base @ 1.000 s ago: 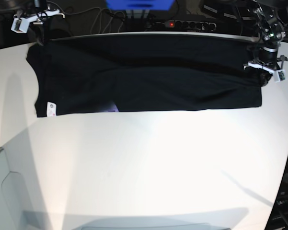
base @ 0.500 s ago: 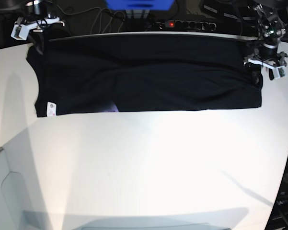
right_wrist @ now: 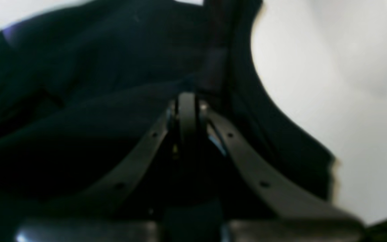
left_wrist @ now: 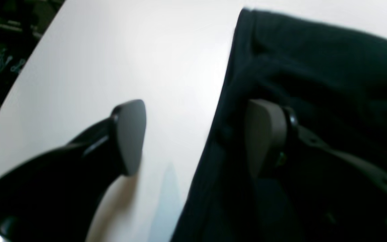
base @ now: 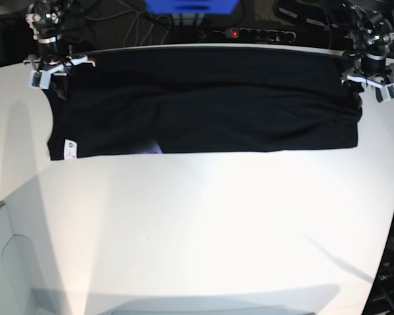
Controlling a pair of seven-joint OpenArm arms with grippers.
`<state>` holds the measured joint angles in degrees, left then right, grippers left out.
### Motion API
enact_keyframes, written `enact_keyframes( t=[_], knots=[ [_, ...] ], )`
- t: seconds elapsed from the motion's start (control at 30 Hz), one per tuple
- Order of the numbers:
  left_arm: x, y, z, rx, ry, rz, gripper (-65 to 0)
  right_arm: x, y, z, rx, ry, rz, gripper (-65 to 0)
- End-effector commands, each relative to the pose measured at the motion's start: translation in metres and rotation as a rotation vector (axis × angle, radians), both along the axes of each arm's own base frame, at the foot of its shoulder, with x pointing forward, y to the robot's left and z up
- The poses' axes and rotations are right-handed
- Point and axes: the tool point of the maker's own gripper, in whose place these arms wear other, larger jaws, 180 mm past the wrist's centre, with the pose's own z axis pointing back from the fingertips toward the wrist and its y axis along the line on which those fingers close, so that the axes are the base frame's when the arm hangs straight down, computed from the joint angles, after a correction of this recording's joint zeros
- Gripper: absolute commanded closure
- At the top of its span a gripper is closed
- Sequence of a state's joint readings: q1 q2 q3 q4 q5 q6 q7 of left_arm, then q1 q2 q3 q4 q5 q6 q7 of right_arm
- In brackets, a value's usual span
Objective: Fold the T-shirt properly
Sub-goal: 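Release the shirt and reposition both grippers at its corners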
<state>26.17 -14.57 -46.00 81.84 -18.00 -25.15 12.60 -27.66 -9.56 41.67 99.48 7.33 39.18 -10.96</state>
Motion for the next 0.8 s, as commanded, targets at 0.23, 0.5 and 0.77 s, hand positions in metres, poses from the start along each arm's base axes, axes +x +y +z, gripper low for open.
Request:
enact_keyframes(
  t=[0.23,0.5,0.77],
  knots=[
    [0.001,0.02,0.02,0.052,-0.035,0.008,-44.3,-0.012,-0.021,-0.007,0.005,0.0,-0.063,0.0],
    [-0.006,0.014,0.03,0.082,-0.029,-0.024,-44.3,-0.014,-0.02,-0.008,0.007,0.007,-0.059,0.0],
    [-0.015,0.032,0.057,0.117,-0.083,0.025,-44.3,-0.027,-0.022,-0.006,-0.012,0.031,-0.056,-11.9]
  ],
)
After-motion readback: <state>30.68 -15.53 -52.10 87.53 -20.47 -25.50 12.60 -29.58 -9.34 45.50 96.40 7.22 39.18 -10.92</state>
